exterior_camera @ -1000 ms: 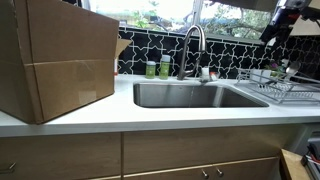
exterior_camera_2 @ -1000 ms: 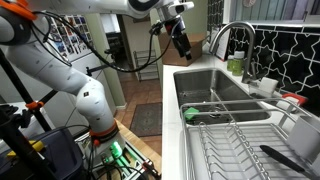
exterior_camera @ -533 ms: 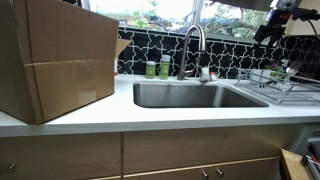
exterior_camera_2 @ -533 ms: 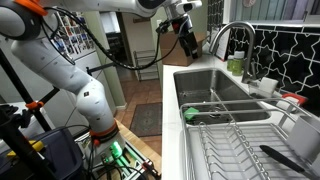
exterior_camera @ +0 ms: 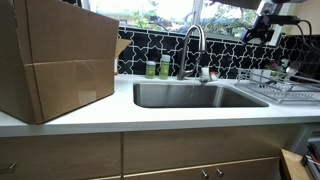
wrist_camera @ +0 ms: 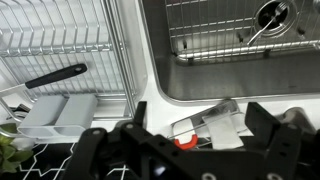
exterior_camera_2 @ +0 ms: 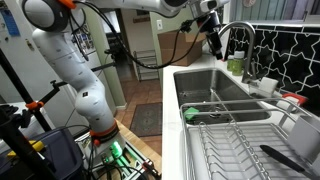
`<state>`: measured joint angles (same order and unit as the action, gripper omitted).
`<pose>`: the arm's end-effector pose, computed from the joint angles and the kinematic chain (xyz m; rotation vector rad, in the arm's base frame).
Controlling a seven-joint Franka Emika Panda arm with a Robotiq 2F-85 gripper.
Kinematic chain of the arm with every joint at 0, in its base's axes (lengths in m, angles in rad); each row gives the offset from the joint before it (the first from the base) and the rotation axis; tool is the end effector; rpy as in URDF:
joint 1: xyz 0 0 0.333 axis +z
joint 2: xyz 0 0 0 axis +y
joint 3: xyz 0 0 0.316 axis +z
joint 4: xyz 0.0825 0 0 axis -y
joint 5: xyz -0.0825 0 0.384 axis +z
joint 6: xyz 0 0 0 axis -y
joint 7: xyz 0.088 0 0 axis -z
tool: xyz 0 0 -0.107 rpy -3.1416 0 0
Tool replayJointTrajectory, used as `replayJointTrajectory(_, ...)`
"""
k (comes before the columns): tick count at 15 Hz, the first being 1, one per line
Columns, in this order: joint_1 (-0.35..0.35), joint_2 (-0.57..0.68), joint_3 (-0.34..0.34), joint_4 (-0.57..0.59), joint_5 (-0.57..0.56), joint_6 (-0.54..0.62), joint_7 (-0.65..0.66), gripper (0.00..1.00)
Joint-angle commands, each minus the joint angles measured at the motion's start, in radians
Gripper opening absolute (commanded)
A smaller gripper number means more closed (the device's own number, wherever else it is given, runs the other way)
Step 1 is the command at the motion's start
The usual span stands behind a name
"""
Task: Close the tap using the faucet, pick remove the blue sponge from the sink and use it to wipe the front edge of the sink
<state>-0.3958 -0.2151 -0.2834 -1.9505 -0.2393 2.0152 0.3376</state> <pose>0.3898 -0.3486 0.5953 2.5897 -1.3241 0.3518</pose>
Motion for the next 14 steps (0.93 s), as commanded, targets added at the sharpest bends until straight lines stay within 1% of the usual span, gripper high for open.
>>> replayJointTrajectory(1,0.008,0.232,-0.051,0.226,0.076,0.013,-0.033,1.00)
replayJointTrajectory(4,-0.001,0.351,-0.066,0.343,0.197,0.054,-0.162,1.00)
replayJointTrajectory(5,0.013,0.265,-0.057,0.247,0.127,0.050,-0.084,1.00)
replayJointTrajectory(6,0.012,0.301,-0.061,0.283,0.153,0.055,-0.111,1.00)
replayJointTrajectory(8,0.009,0.341,-0.064,0.326,0.171,0.054,-0.132,1.00)
replayJointTrajectory(12,0.008,0.347,-0.065,0.337,0.174,0.055,-0.135,1.00)
replayJointTrajectory(13,0.002,0.383,-0.069,0.368,0.177,0.047,-0.139,1.00)
replayJointTrajectory(14,-0.006,0.418,-0.069,0.408,0.204,-0.022,-0.161,1.00)
